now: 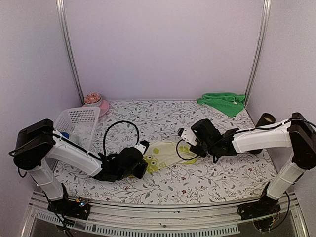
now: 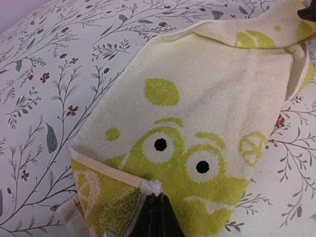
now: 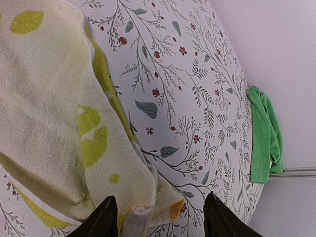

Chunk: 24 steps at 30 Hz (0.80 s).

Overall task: Roll the towels
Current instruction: Flatten out the towel at the center of the board.

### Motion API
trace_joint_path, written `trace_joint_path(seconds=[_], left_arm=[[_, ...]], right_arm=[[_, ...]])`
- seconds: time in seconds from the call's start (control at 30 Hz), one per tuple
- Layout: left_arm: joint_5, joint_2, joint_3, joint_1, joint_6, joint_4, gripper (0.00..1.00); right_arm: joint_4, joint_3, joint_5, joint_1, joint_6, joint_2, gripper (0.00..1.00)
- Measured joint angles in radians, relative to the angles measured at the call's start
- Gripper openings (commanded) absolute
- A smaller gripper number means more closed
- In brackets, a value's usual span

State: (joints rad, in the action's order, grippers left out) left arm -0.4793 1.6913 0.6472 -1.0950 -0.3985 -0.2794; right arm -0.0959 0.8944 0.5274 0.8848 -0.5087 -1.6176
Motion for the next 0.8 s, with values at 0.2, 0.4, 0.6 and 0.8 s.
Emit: trace_joint_path(seconds=[0.2, 0.4, 0.6, 0.8], left_arm=[[0.0, 0.011, 0.006, 0.0, 0.0, 0.0, 0.0], [-0.003, 0.012, 0.007, 0.0, 0.0, 0.001, 0.0], [-0.005, 0.012, 0.007, 0.0, 0.0, 0.003, 0.0], [-0.02, 0.011, 0.013, 0.0, -0.007, 0.015, 0.0]], right_arm=[[-0.014, 0.002, 0.002, 0.0, 0.019, -0.001, 0.44], [-0.01, -0.029, 0.01, 0.0, 0.011, 0.014, 0.26], [-0.008, -0.047, 0.008, 0.0, 0.002, 0.043, 0.02], [-0.012, -0.058, -0.008, -0.008, 0.002, 0.079, 0.02]])
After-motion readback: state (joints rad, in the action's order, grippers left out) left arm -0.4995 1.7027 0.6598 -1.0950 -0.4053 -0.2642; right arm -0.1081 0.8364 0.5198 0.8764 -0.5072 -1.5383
